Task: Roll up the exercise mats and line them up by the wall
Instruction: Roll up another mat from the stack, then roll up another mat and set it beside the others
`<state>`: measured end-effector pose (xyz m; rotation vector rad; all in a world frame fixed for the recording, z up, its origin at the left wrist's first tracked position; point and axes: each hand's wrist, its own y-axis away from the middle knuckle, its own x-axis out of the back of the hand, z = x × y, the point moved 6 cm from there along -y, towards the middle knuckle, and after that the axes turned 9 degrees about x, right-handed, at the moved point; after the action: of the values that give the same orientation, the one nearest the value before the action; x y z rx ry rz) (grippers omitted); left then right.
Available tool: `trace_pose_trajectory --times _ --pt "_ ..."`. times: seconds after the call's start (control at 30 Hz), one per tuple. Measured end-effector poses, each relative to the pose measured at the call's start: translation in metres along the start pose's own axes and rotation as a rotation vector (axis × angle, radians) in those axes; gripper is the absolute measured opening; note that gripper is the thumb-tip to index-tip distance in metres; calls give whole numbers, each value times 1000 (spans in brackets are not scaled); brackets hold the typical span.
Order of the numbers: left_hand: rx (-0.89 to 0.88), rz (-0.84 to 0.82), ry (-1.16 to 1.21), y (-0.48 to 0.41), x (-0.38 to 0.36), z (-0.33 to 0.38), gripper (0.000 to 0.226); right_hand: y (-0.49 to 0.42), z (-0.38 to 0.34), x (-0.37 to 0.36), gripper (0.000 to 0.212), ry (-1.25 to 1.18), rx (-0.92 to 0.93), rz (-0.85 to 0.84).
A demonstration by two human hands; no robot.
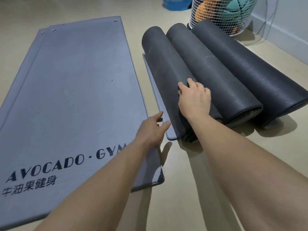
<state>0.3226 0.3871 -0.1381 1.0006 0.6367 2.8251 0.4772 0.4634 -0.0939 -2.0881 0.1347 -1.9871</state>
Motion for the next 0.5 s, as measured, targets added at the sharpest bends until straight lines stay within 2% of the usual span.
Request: trace_pose_trajectory --times 0.07,0.13,0.23,0.3,0.4,0.5 --pt "-2 73 -159 22 25 -40 59 18 -17 -3 51 123 62 -70" --pt "43 106 -284 41 54 -83 55 45 -44 -5 51 156 146 -100" --pt "84 108 -483 76 94 -144 51 101 -104 -14 41 38 304 -139" --pt "92 66 -616 104 115 -182 64 136 -144 -23 37 -92 360 -189" --pt "73 -13 -815 148 142 -237 78 184 -198 -34 43 -226 533 -322" --pt "45 -16 -1000 183 170 -280 76 223 -244 -35 50 -226 697 -452"
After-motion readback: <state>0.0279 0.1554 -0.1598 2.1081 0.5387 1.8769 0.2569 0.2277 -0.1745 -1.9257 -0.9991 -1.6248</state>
